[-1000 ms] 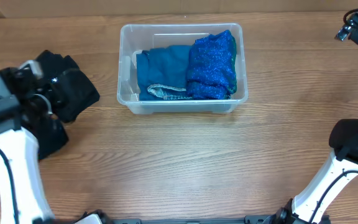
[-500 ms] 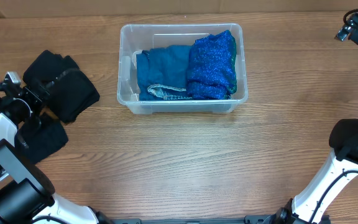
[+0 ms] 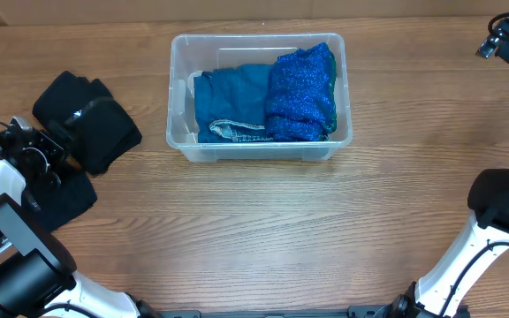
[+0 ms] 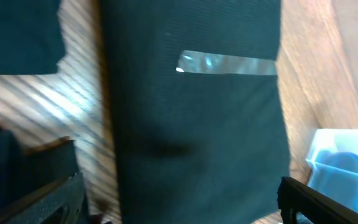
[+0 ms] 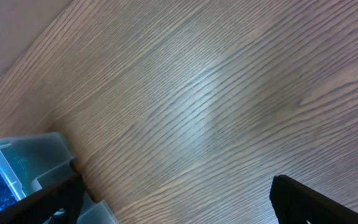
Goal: Pack container
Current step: 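Grasp the folded black garment with the left gripper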
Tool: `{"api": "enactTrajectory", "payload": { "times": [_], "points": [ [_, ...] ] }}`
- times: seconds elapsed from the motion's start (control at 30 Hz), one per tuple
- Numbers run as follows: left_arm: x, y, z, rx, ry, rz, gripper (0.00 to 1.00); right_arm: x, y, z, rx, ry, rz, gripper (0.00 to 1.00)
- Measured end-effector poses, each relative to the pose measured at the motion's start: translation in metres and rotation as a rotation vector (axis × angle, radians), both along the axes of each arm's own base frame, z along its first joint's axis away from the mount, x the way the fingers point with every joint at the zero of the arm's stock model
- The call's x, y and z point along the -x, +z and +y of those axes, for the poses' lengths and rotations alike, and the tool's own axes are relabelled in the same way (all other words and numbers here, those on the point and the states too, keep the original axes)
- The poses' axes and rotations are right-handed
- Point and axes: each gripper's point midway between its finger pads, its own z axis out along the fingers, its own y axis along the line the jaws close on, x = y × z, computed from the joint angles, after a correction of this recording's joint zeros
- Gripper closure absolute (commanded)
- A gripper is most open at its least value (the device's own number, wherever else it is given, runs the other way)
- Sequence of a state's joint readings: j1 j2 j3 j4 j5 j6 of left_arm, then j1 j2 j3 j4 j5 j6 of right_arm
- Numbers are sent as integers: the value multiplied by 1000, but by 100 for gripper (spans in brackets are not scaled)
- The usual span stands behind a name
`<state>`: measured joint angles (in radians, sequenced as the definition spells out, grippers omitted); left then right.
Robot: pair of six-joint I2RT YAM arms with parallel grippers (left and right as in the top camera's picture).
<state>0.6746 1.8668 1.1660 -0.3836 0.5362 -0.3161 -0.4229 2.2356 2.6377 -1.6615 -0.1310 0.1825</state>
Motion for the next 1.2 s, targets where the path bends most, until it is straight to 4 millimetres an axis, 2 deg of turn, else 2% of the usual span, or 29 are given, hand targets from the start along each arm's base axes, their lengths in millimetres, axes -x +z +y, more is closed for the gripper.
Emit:
{"api": "enactTrajectory", "payload": {
  "times": [0.17,0.27,0.37,0.43,0.47,0.5,0.53,0.63,0.7,0.73,0.77,0.8,0.83,0.9,0.97,1.2],
  "points": [
    [-5,-5,8,-38,17,0,0,0,0,0,0,0,0,0],
    [-10,-23,7,-33,8,12,0,0,0,0,0,0,0,0],
    [-15,-32,8,-34,5,6,0,0,0,0,0,0,0,0],
    [-19,-32,10,-46,2,-14,19,0,0,0,0,0,0,0],
    [-22,-32,12,-45,5,-24,34,0,0,0,0,0,0,0],
    [-26,-32,13,-51,5,-39,41,0,0,0,0,0,0,0],
    [-28,-34,13,-48,11,-42,44,0,0,0,0,0,0,0],
    [-44,-29,12,-69,-2,-103,38,0,0,0,0,0,0,0],
    [-49,-25,10,-72,-9,-123,38,0,0,0,0,0,0,0],
    [-50,-24,9,-73,-12,-129,42,0,0,0,0,0,0,0],
    [-53,-23,8,-79,-18,-136,52,0,0,0,0,0,0,0],
    [-56,-22,5,-84,-25,-143,71,0,0,0,0,0,0,0],
    [-58,-21,3,-90,-33,-149,81,0,0,0,0,0,-1,0],
    [-62,-19,-2,-90,-43,-158,92,0,0,0,0,0,0,0],
    [-66,-18,-9,-83,-59,-167,96,0,0,0,0,0,0,0],
    [-70,-6,-23,28,-83,-193,96,0,0,0,0,0,0,0]
  ]
}}
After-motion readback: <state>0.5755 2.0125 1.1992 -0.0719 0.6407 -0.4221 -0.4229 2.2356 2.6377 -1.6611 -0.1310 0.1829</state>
